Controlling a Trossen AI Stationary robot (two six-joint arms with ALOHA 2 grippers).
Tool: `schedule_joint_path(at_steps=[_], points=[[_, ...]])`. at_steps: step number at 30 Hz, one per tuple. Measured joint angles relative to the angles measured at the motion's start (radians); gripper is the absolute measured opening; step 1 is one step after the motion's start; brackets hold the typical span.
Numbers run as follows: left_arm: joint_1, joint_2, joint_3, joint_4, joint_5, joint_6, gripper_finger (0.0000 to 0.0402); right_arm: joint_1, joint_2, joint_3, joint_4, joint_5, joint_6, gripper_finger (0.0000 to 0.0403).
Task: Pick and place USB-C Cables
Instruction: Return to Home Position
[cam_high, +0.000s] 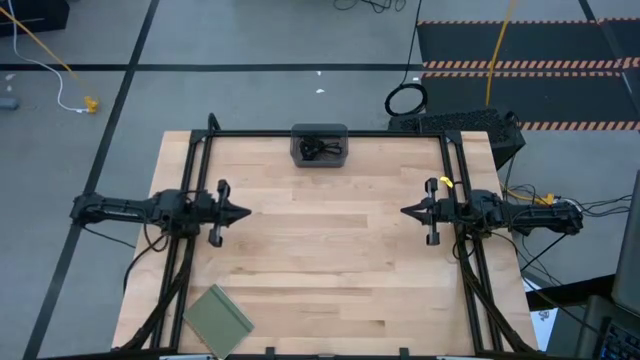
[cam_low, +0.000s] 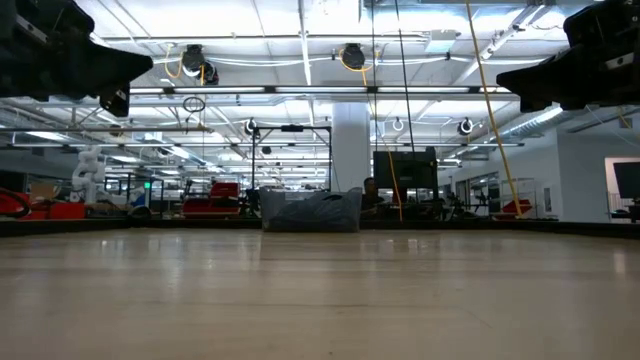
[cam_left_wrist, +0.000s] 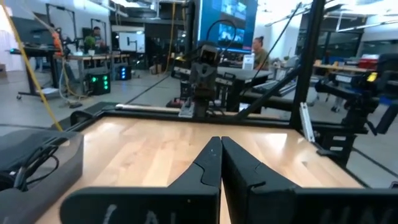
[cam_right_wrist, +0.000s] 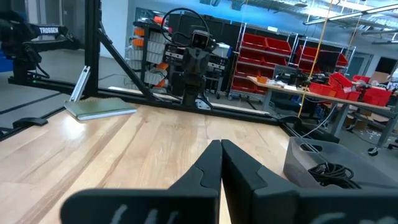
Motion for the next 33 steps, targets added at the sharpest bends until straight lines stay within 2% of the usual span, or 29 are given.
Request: schedule_joint_path(at_steps=[9,27,33], points=[[-0.019,-0.110,0.000,-0.118,-0.003,0.018,0.0001,0.000,0.000,0.000,0.000,0.000,0.000,0.0000],[-0.016,-0.108,0.002,-0.185,0.048,0.097,0.0003,0.000,0.000,0.000,-0.001,0.000,0.000,0.0000],[-0.006,-0.106,0.002,-0.185,0.045,0.185,0.0026,0.000,0.000,0.000,-0.001,0.000,0.000,0.0000]])
